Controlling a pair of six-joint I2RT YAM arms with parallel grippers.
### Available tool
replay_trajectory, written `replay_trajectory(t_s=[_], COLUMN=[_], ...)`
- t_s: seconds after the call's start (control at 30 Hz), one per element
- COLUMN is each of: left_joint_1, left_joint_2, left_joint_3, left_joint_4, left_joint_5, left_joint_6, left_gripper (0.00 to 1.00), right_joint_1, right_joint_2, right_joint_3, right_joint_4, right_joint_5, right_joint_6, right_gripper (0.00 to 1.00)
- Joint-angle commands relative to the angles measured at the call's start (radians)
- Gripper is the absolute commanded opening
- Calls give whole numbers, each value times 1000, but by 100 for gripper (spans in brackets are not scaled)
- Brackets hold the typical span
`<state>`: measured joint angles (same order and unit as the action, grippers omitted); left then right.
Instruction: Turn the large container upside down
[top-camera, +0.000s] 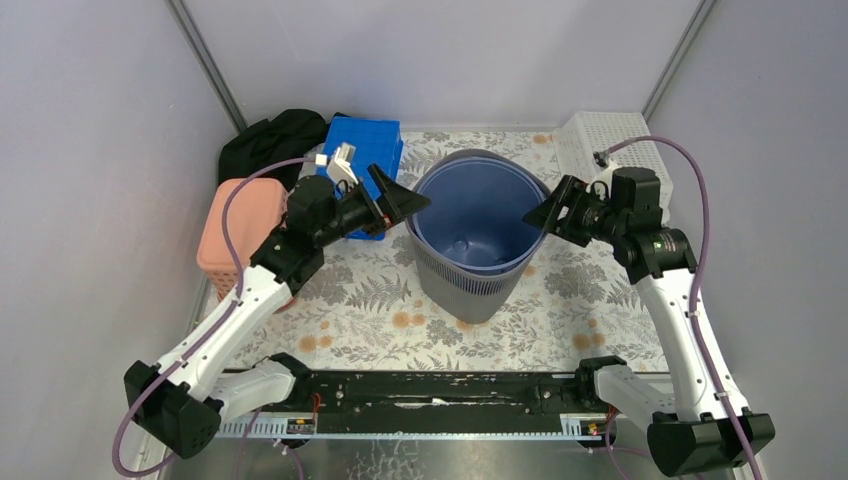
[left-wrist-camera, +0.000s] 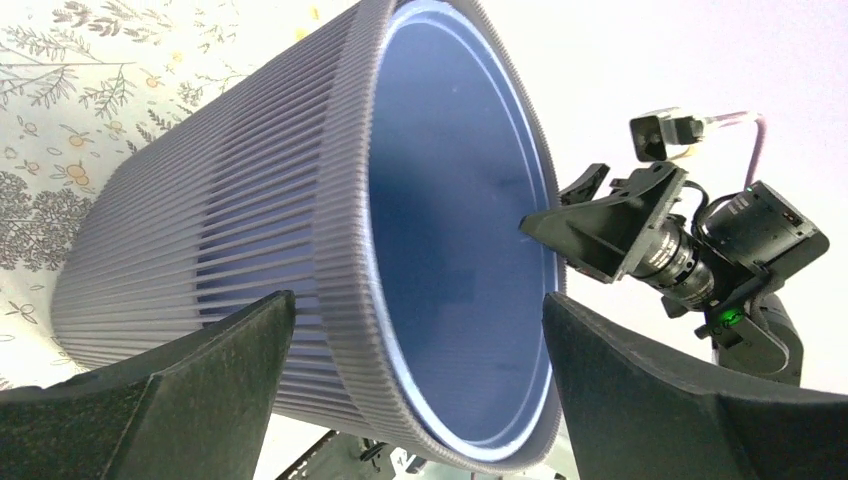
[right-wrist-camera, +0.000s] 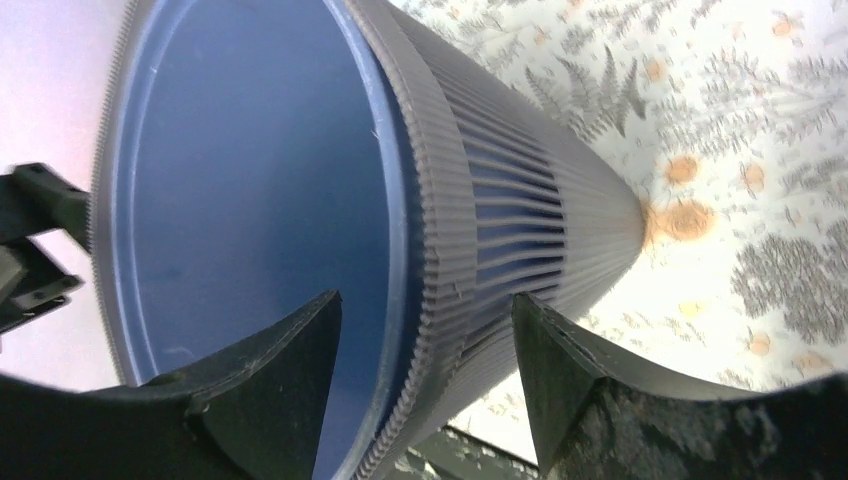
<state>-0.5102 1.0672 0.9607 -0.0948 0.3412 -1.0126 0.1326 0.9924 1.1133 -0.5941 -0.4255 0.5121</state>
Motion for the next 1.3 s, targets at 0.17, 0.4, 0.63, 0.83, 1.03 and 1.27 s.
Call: replay_trajectory(t_s=[0.17,0.4,0.63,0.83,1.03,1.27], left_joint_1=[-2,-3,-4,-11,-32,-107], left_joint_2=[-43,-54,23,131,196,256], left_joint_3=[326,469,580,703,763,852], left_joint_4=[-370,-539,-596,-685,-816,-896], left_joint_5=[-84,-97,-6,20,-85,-210], left_joint_6=[198,247,253,329,416,446], left_gripper=[100,100,100,100,100,97], right_joint_1=[28,28,27,28,28,91], right_joint_2=[64,72,121,296,415,502], right_joint_3=[266,372,586,853,974,1024], right_joint_4=[-353,-391,-397,-559,-658,-691], right_joint_5=[227,218,62,58,129,177], right_joint_6=[-114,-123,-117,-152,-190,-217], right_gripper=[80,99,76,39,47,47])
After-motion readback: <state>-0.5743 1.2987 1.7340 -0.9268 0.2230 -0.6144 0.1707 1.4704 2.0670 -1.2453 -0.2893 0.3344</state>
